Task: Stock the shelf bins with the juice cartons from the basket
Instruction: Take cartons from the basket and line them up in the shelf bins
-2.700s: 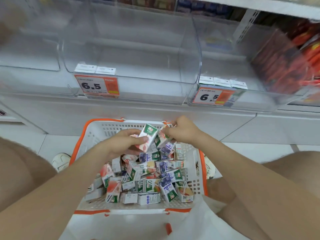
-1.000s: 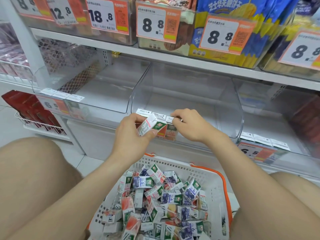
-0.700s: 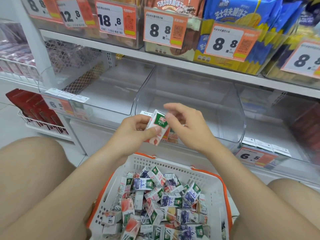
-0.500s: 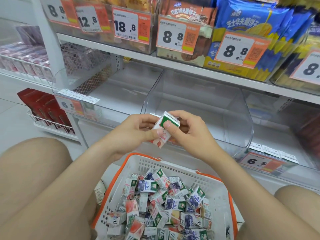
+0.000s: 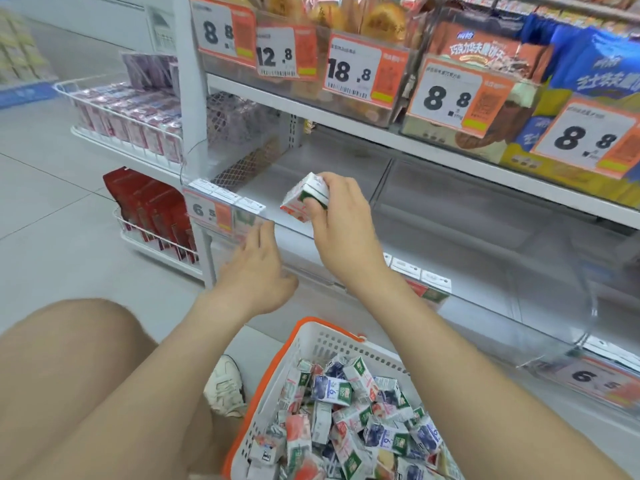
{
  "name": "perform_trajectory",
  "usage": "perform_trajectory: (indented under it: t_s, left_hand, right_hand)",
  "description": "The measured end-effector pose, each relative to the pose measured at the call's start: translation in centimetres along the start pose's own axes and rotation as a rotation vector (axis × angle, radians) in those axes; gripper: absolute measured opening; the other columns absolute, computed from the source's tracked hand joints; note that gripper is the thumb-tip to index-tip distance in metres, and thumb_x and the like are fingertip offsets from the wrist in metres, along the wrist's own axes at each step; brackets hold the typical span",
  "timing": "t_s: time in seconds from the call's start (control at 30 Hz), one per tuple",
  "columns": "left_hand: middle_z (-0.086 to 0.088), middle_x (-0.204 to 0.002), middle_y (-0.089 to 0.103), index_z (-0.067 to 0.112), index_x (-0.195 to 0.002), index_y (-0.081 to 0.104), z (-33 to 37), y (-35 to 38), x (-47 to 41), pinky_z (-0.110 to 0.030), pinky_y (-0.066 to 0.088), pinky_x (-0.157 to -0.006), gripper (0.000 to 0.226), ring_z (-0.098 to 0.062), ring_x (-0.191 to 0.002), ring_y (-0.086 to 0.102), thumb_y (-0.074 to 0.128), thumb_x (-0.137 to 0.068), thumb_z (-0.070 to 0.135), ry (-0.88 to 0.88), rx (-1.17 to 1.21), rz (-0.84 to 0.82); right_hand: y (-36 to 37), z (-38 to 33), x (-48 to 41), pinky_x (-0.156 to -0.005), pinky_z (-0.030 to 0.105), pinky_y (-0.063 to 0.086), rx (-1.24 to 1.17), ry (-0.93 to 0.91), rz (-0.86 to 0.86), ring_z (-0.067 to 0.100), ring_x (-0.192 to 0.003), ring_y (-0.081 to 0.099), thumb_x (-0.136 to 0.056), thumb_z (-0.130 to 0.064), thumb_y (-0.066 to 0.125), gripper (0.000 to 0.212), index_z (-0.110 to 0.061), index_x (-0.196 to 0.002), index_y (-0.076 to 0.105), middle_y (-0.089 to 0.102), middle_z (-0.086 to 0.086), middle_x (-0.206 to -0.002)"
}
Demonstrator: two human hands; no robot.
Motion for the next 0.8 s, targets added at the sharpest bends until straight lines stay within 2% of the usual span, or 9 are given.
perform_trajectory:
  t_s: [0.1,0.23,0.3,0.4,0.47,0.57,0.67,0.73,0.8]
  left_hand:
    - [-0.001,-0.175,-0.006,0.017,-0.164,-0.004,-1.1,0.9,0.1,-0.052,0.044,-0.108,0.099,-0.036,-0.155,0.028,0.065,-0.093,0.030,0.039,0.033,0.012]
    - [0.005,-0.173,-0.027,0.016,-0.166,-0.011,-1.5,1.9,0.4,-0.049,0.046,-0.103,0.101,-0.037,-0.149,0.035,0.061,-0.097,0.030,0.043,0.032,-0.018]
    - [0.006,-0.171,-0.032,0.018,-0.166,-0.013,-1.5,2.2,0.4,-0.045,0.044,-0.094,0.099,-0.039,-0.141,0.042,0.059,-0.099,0.030,0.028,0.007,-0.021]
    - [0.006,-0.169,-0.035,0.022,-0.166,-0.013,-1.5,2.6,0.5,-0.049,0.048,-0.095,0.097,-0.039,-0.136,0.045,0.058,-0.099,0.029,0.031,-0.038,-0.016]
    - [0.003,-0.170,-0.033,0.023,-0.166,-0.012,-1.3,2.8,0.6,-0.051,0.049,-0.094,0.096,-0.041,-0.134,0.045,0.057,-0.099,0.030,0.028,-0.085,-0.027]
    - [-0.008,-0.174,-0.014,0.021,-0.163,0.007,-0.5,3.1,0.9,-0.048,0.045,-0.087,0.083,-0.043,-0.128,0.047,0.057,-0.098,0.032,0.017,-0.174,-0.026]
    - [-0.018,-0.149,0.040,0.016,-0.145,0.040,0.0,3.8,1.4,-0.047,0.046,-0.089,0.052,-0.043,-0.121,0.051,0.054,-0.098,0.033,0.024,-0.243,-0.016]
    - [-0.014,-0.128,0.056,0.017,-0.138,0.050,0.1,4.8,1.6,-0.045,0.049,-0.090,0.044,-0.040,-0.117,0.055,0.052,-0.098,0.035,0.054,-0.243,-0.074]
    - [-0.011,-0.124,0.063,0.019,-0.134,0.055,0.5,6.1,2.0,-0.045,0.053,-0.092,0.040,-0.038,-0.117,0.060,0.051,-0.099,0.038,0.087,-0.233,-0.158]
  right_hand:
    - [3.0,0.6,-3.0,-0.089,0.045,0.044,0.167,0.089,-0.166,0.042,-0.114,0.057,-0.107,-0.022,0.056,0.029,-0.004,-0.129,0.055,0.058,0.018,-0.126]
    - [6.4,1.1,-5.4,-0.068,0.039,0.041,0.127,0.205,-0.360,0.043,-0.094,0.059,-0.101,-0.024,0.061,0.018,-0.009,-0.091,0.058,0.064,0.019,-0.094]
    - [7.3,1.2,-6.0,-0.060,0.036,0.035,0.104,0.248,-0.409,0.038,-0.082,0.055,-0.100,-0.018,0.054,0.027,-0.011,-0.074,0.050,0.057,0.016,-0.079]
    - [7.1,1.4,-6.2,-0.068,0.042,0.048,0.080,0.243,-0.487,0.040,-0.081,0.060,-0.096,-0.008,0.043,0.031,-0.010,-0.066,0.045,0.062,0.020,-0.078]
    - [6.5,1.5,-5.8,-0.069,0.042,0.047,0.121,0.210,-0.533,0.039,-0.080,0.058,-0.098,-0.010,0.041,0.033,-0.011,-0.065,0.042,0.057,0.017,-0.073]
    - [4.9,0.9,-4.4,-0.066,0.039,0.041,0.161,0.115,-0.420,0.038,-0.076,0.053,-0.100,-0.011,0.041,0.028,-0.013,-0.072,0.046,0.053,0.012,-0.072]
    - [2.0,-0.1,-0.6,-0.082,0.032,0.051,0.027,-0.001,-0.167,0.017,-0.086,0.065,-0.096,-0.012,0.047,0.029,-0.016,-0.108,0.074,0.074,0.000,-0.092]
    - [-0.2,-0.1,3.0,-0.072,0.025,0.049,-0.038,-0.002,-0.146,0.001,-0.069,0.060,-0.091,-0.011,0.050,0.030,-0.021,-0.102,0.076,0.070,-0.012,-0.077]
    - [-1.7,1.1,6.6,-0.064,0.028,0.051,-0.043,0.060,-0.245,0.004,-0.060,0.060,-0.085,-0.013,0.047,0.030,-0.023,-0.089,0.075,0.068,-0.011,-0.067]
Point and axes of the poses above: each hand's wrist, its own x-axis away from the middle knuckle, its own y-axis out of the palm, z = x × y, the point moved 1 cm from there along -x, towards the middle knuckle
